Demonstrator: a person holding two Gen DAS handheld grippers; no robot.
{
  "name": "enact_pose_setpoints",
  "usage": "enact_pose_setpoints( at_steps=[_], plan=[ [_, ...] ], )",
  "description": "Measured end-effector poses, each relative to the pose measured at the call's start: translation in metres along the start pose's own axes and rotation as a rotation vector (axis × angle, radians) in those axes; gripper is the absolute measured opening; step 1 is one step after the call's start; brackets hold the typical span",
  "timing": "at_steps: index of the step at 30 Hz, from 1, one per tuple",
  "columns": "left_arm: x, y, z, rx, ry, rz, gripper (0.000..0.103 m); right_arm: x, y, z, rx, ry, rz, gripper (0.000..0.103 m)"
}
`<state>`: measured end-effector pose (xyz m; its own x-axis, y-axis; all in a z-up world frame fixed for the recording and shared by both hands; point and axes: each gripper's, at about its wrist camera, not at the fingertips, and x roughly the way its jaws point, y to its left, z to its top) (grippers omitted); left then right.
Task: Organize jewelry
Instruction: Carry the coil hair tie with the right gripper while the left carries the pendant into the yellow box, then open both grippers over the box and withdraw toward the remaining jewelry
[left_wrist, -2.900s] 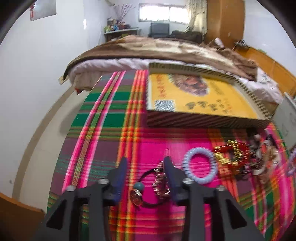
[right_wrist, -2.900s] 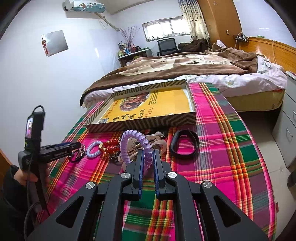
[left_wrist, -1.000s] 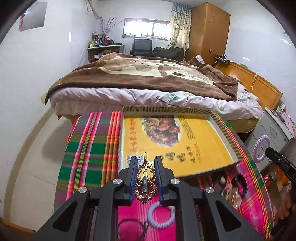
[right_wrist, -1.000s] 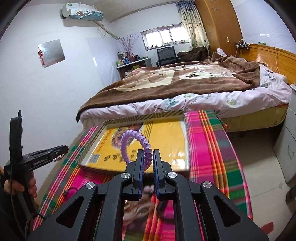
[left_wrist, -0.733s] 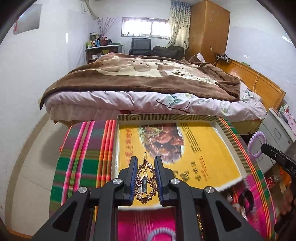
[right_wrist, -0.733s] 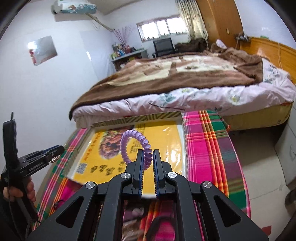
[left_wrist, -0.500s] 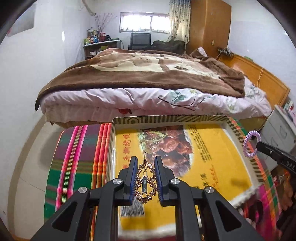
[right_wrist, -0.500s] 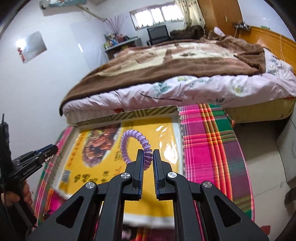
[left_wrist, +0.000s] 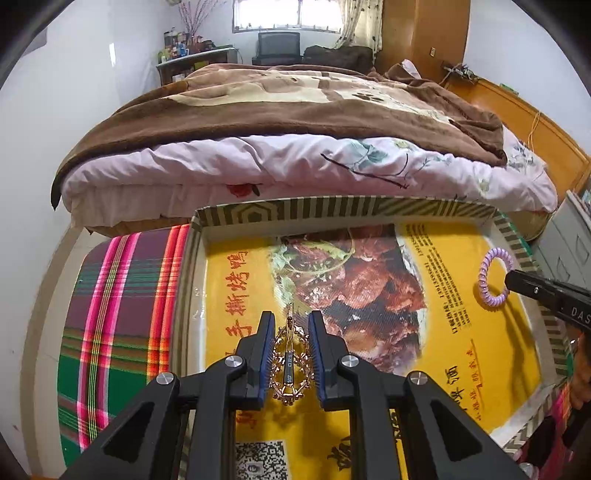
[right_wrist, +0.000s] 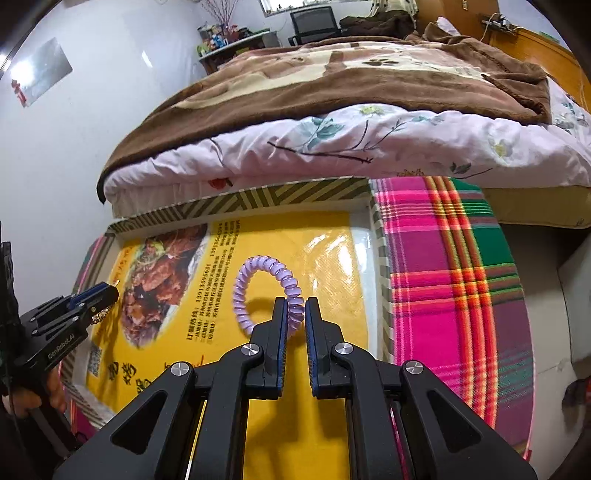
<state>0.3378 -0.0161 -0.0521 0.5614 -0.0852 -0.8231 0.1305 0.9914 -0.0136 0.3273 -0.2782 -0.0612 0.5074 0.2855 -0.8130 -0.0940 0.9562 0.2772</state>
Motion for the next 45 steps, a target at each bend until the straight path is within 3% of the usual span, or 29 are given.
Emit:
enact_pose_setpoints(
  at_steps=[10,13,15,18,27,32,38,45],
  plan=[
    [0.008,0.003,-0.003,-0.007,0.018,0.008,0.023,0.010,0.007,0.001,-0.047,0.008,-0.059,0.016],
    [0.008,0.004,-0.003,-0.020,0.024,0.011,0.034,0.010,0.009,0.001,-0.054,0.009,-0.053,0.022],
    [0.009,0.006,-0.003,-0.027,0.027,0.005,0.049,0.008,0.010,0.000,-0.056,0.004,-0.050,0.033],
    [0.004,0.008,-0.006,-0.033,0.023,0.004,0.054,0.003,0.012,-0.001,-0.050,-0.008,-0.035,0.044],
    [-0.045,0.008,-0.016,-0.052,-0.057,-0.048,0.069,-0.039,0.019,-0.015,-0.044,-0.080,0.000,0.046],
    [-0.083,0.009,-0.030,-0.037,-0.100,-0.079,0.072,-0.072,0.021,-0.033,-0.022,-0.130,0.042,0.046],
    [-0.131,0.023,-0.066,-0.042,-0.154,-0.093,0.079,-0.100,0.020,-0.065,0.001,-0.154,0.063,0.046],
    [-0.153,0.041,-0.127,-0.046,-0.127,-0.043,0.080,-0.128,0.025,-0.109,-0.028,-0.180,0.046,0.046]
  ],
)
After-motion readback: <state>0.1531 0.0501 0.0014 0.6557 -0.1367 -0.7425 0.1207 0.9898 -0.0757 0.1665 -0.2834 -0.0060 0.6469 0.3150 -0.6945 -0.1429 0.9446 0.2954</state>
